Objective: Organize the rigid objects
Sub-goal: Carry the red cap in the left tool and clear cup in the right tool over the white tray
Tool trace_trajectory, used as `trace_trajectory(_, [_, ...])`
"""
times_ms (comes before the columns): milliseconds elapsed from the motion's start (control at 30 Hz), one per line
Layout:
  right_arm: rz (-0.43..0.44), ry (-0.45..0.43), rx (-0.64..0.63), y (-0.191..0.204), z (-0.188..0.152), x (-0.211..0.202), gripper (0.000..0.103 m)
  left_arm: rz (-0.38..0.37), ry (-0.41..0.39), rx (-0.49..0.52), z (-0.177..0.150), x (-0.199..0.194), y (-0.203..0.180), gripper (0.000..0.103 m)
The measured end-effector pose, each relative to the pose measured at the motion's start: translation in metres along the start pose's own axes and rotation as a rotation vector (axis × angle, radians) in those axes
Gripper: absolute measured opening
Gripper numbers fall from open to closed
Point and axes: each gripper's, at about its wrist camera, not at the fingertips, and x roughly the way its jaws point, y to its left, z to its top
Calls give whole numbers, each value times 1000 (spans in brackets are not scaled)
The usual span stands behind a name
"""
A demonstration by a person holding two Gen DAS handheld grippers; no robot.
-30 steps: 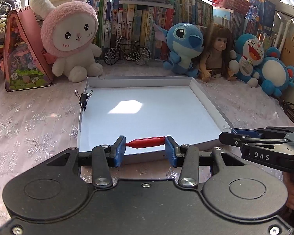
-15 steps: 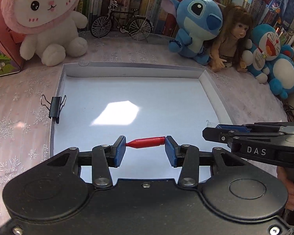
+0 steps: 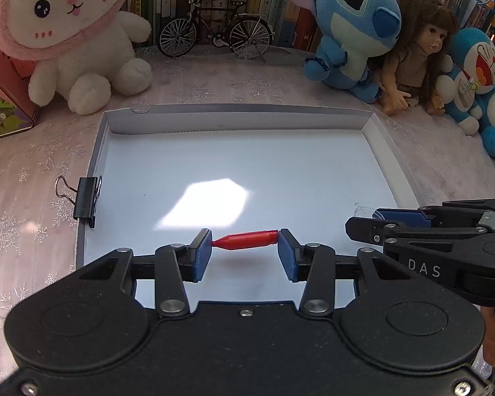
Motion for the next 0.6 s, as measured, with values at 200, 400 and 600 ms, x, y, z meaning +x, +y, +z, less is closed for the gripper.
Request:
trace_trajectory(200, [-25,7,-18,0,4,7,34,32,0,11,1,6,-5,42])
trace_trajectory(400, [-35,14,-27,-1,7,11,34,38,2,3,4,11,-5,42])
trace_trajectory(600, [-38,14,-19,-1,11,14,34,44,0,2,4,14,-6,42])
